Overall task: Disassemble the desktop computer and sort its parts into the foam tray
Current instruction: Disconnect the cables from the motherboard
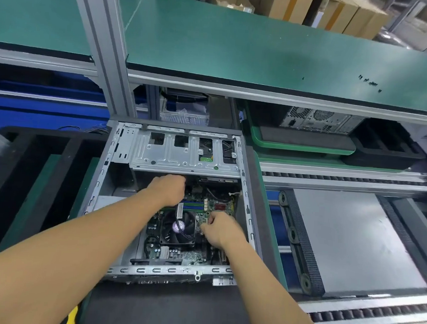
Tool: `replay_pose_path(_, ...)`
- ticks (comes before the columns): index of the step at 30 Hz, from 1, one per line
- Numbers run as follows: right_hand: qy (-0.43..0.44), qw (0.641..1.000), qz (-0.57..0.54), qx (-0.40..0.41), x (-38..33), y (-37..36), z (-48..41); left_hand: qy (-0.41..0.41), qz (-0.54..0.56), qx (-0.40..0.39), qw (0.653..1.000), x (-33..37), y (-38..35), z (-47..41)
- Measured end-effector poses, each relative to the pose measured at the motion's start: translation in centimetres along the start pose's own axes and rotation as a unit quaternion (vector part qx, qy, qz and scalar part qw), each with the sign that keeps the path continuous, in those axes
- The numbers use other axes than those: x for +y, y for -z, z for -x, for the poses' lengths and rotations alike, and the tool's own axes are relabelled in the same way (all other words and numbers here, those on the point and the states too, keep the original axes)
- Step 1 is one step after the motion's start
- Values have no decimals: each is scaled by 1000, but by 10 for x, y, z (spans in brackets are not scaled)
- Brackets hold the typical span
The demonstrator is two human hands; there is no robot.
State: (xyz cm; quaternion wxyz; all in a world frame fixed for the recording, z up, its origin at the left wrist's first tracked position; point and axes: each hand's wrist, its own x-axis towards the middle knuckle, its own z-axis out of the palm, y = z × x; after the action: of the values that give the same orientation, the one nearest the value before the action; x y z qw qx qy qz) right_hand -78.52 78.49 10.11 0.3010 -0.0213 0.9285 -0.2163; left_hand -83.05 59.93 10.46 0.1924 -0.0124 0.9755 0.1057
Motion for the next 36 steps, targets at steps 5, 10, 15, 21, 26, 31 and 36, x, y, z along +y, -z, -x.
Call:
replay_pose_path(5, 3, 1000, -14, 21, 1, -2, -1, 32, -19, -38, 999, 12, -13, -22)
replay_pose_path(10, 17, 999, -41, 22, -2, -2, -2, 52, -34, -50, 997, 16, -13, -30)
replay_pose_path(15, 30, 998, -44, 15, -6, 1, -2, 2, -70, -19, 997, 14, -11, -26)
replay_pose_path(21, 33, 998, -44, 21, -9, 1, -4, -33, -116, -23, 992, 18, -4, -22)
replay_pose_path(26, 33, 998, -43, 22, -9, 2, -3, -47, -147, -30, 988, 17, -10, -24)
replay_pose_path(31, 35, 998, -39, 19, -10, 2, -2, -52, -153, -38, 986, 15, -14, -28)
replay_pose_path(36, 34, 998, -47, 20, -9, 2, -2, -57, -188, -40, 980, 17, -15, -31)
